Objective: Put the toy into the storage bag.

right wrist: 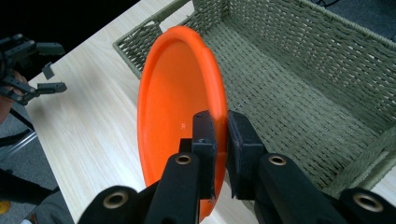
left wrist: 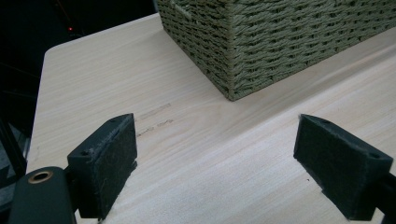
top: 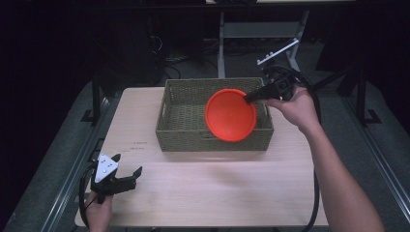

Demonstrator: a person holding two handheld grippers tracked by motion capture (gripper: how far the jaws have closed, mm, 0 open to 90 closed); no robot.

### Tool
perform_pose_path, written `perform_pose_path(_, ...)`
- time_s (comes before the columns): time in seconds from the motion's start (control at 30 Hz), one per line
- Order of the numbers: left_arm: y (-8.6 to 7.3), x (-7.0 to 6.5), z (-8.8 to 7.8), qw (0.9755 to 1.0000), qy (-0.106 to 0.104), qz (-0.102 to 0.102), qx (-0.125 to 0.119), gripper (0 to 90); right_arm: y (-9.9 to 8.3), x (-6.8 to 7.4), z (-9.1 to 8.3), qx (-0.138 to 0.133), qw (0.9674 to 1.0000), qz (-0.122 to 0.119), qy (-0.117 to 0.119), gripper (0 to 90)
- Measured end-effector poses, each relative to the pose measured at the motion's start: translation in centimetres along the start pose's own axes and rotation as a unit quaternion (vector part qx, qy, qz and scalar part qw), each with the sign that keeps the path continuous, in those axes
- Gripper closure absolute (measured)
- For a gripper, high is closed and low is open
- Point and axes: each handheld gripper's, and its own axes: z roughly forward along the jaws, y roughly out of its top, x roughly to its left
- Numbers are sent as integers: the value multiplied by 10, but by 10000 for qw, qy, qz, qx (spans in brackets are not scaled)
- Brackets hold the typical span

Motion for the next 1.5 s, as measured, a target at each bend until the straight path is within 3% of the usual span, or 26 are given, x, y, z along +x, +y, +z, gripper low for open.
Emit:
perform_pose_path(1.27, 0, 3, 0, 10000, 25, -16, 52, 128, 50, -31, 12, 52, 9992, 305, -243, 823)
perform_pose_path(1.5, 0, 3, 1, 10000, 29, -32, 29, 128, 54, -40, 24, 107, 9986, 434, -293, 823)
